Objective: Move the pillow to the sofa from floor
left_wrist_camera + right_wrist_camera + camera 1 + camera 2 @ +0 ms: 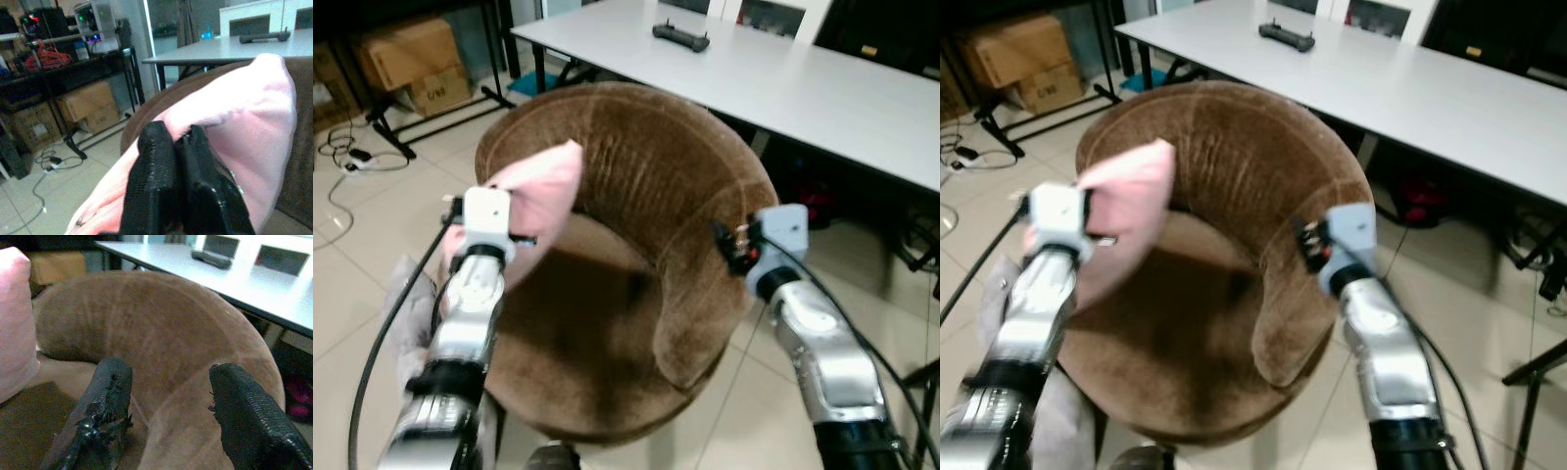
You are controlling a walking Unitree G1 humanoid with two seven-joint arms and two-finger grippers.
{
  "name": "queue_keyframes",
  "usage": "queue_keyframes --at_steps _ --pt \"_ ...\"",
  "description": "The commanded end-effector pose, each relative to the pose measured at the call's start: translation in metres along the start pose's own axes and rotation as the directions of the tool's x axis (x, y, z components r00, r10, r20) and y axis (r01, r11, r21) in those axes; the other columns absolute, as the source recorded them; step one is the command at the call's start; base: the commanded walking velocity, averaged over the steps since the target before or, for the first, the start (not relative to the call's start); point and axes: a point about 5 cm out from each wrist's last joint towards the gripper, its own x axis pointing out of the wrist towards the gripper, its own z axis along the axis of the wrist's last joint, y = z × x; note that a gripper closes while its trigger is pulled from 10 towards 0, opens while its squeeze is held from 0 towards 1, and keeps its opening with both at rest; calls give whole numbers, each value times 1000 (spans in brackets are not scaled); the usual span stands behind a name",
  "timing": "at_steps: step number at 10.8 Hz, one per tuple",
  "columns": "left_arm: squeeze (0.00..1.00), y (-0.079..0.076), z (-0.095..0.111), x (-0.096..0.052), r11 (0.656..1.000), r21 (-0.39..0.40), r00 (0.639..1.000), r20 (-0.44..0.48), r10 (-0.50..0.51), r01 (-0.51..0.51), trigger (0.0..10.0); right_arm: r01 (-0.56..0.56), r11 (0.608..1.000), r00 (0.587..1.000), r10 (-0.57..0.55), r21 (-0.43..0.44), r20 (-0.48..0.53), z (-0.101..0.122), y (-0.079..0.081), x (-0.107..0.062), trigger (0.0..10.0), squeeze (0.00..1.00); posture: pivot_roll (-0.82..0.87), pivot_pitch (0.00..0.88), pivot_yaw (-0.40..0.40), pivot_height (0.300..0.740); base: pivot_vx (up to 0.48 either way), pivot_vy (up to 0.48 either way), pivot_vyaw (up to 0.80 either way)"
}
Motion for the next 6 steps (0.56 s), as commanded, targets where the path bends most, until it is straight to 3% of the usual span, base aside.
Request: queue_keyframes --at_steps 1,3,6 --pt "0 -9 21 -3 1000 9 996 84 -25 24 10000 10 1000 1000 -10 -11 -4 -3 -1 -2 10000 0 48 0 -50 740 0 -480 0" --pt "0 -7 23 -27 998 62 997 78 -12 7 10000 9 1000 1000 -9 -9 4 -3 3 2 10000 0 65 0 -64 740 0 -480 0" --pt "0 6 28 -37 997 69 999 32 33 -35 10000 -14 1000 1000 14 -18 12 -1 -1 6 10000 0 78 0 -65 740 0 -480 0"
